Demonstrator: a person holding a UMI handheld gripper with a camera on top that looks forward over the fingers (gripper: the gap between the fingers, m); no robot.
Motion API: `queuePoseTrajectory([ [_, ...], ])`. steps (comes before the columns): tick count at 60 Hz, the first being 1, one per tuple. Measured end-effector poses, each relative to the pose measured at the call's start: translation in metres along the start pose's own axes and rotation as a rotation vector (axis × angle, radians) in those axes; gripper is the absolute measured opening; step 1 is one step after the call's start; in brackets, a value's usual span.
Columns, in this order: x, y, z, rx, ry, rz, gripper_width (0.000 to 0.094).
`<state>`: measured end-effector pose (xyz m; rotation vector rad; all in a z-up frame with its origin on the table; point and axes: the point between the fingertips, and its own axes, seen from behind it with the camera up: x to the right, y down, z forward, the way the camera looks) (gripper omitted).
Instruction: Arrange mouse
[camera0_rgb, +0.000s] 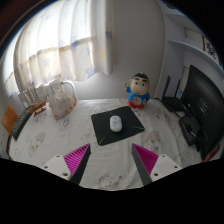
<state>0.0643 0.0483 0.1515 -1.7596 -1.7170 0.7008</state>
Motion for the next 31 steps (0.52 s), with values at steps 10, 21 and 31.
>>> queuePoseTrajectory([
  [10, -0.005, 0.019, -0.054, -0.004, 0.022, -0.009, 0.0852],
  [21, -0.010, 0.015, -0.068, 0.026, 0.030, -0.026, 0.0853],
  [31, -0.001, 0.003, -0.065, 0.051, 0.065, -0.006, 0.0852],
])
